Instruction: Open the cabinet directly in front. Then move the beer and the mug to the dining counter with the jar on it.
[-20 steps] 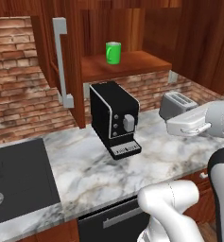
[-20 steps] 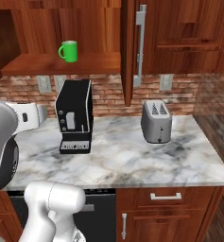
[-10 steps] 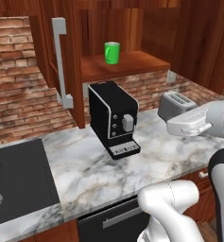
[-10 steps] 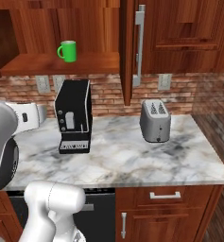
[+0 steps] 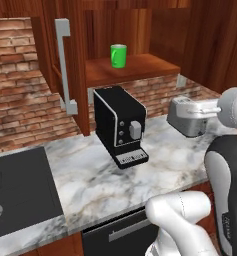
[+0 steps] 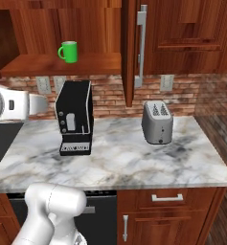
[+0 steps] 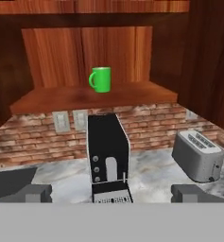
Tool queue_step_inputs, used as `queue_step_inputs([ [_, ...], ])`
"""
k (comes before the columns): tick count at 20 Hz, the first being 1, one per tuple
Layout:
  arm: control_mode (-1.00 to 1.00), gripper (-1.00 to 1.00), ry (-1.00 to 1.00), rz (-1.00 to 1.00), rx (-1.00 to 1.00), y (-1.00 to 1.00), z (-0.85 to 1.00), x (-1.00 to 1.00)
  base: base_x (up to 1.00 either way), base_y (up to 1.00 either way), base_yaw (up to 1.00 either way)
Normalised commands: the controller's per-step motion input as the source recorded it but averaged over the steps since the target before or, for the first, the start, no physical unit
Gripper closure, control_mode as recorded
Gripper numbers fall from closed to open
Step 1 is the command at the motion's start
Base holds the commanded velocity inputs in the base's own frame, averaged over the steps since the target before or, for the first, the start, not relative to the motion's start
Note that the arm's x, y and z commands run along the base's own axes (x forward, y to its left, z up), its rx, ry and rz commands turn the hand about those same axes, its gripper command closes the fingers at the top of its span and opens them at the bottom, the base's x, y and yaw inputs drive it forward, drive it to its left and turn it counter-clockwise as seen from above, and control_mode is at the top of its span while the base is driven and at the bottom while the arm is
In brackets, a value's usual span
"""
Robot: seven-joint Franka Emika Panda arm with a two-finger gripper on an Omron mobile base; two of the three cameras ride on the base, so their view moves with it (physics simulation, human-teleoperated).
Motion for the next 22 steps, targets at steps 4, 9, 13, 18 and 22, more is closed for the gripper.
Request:
queue_step_inputs([
  [4, -1.0, -1.0, 0.04, -0.34, -0.01, -0.14, 0.46, -0.01, 0.0, 0.0, 0.0],
  [9, -1.0, -1.0, -0.01, -0.14, 0.0, -0.07, 0.28, -0.02, 0.0, 0.0, 0.0],
  [13, -1.0, -1.0, -0.05, 0.0, 0.0, 0.0, 0.0, 0.0, 0.0, 0.0, 0.0],
  [18, -1.0, -1.0, -0.03, 0.0, 0.0, 0.0, 0.01, 0.07, 0.0, 0.0, 0.0],
  [22, -1.0, -1.0, 0.0, 0.0, 0.0, 0.0, 0.0, 0.36, 0.0, 0.0, 0.0],
])
